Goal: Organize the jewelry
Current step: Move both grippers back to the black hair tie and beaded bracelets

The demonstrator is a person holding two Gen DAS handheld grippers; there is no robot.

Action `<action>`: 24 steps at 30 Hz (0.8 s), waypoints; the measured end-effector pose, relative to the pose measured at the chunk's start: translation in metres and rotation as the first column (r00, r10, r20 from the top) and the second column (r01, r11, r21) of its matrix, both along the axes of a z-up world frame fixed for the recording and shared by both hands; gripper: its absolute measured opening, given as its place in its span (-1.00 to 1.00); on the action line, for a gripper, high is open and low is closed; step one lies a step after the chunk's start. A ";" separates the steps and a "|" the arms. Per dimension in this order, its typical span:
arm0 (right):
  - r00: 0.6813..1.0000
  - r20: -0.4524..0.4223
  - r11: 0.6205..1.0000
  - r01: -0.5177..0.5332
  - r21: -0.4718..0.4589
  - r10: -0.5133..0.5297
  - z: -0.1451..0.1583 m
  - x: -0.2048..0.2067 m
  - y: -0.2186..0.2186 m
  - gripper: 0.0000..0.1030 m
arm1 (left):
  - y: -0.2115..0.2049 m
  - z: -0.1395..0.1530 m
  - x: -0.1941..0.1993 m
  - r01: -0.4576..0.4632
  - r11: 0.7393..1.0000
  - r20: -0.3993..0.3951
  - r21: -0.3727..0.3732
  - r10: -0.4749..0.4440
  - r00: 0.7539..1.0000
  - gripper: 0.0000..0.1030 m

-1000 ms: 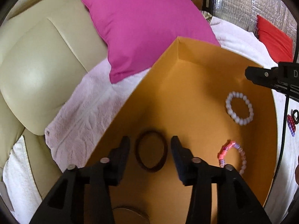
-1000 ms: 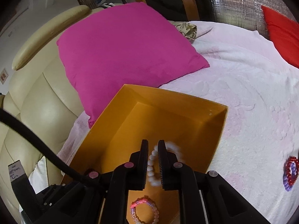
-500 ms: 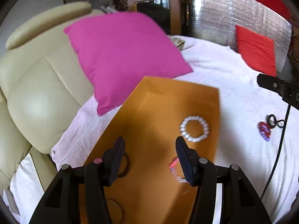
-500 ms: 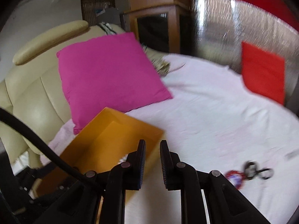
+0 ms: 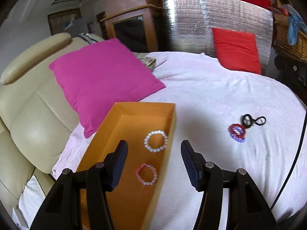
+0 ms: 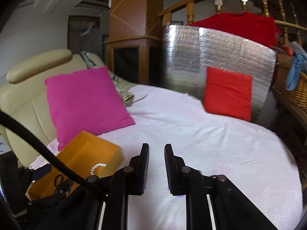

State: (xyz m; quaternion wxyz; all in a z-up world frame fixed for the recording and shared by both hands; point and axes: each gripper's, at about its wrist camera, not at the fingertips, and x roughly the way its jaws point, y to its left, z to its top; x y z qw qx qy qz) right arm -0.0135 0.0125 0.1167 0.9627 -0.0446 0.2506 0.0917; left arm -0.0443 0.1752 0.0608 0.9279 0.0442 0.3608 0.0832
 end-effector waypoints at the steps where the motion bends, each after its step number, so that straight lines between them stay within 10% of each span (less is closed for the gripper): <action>1: 1.000 0.005 1.000 0.010 0.005 -0.010 0.004 -0.004 -0.007 -0.50 | -0.006 0.002 -0.001 0.008 1.000 0.003 0.006 -0.009 1.000 0.14; 24: 0.981 0.077 0.983 0.173 0.064 -0.178 0.026 -0.035 -0.118 -0.48 | -0.110 0.011 0.000 0.154 0.984 -0.009 0.090 -0.154 0.988 0.15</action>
